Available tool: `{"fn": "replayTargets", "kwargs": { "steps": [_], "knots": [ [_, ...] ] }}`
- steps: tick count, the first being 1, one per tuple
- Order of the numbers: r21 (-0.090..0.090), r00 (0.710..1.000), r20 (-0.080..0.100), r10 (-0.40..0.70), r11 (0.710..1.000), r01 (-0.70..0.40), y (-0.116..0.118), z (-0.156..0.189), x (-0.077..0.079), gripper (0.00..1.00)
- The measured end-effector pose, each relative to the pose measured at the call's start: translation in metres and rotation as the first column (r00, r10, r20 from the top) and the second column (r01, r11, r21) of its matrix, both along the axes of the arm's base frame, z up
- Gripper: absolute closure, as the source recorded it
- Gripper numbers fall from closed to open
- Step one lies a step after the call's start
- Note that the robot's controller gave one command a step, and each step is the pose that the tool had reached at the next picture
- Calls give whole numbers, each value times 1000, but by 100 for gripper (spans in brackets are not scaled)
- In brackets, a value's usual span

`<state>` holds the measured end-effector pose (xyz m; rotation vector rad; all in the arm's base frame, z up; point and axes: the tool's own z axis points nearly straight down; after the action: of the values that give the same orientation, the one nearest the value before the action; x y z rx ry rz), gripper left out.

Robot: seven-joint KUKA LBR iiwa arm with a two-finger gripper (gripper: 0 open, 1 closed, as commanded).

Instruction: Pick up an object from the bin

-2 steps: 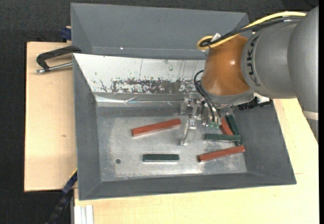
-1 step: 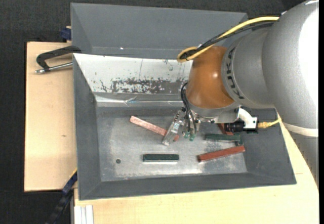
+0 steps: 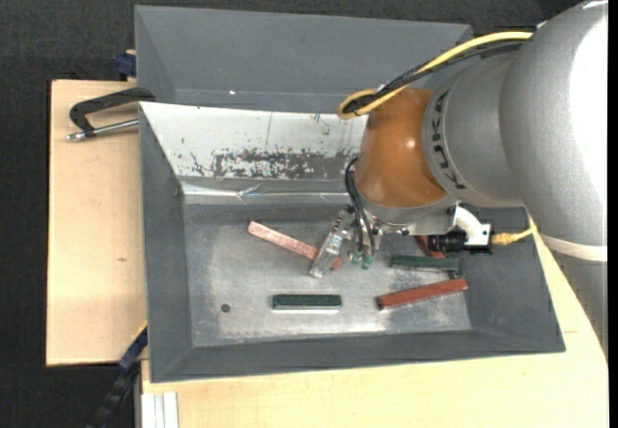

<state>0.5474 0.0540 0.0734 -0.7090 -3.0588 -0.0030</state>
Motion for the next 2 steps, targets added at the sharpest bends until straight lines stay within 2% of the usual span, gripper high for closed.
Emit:
{"fn": "replayTargets", "kwargs": {
  "steps": [1, 2],
  "knots": [
    [-2, 1000, 5, 13, 1000, -13, 11, 117, 35, 100],
    [-2, 1000, 5, 13, 1000, -13, 11, 117, 35, 100]
  ]
}}
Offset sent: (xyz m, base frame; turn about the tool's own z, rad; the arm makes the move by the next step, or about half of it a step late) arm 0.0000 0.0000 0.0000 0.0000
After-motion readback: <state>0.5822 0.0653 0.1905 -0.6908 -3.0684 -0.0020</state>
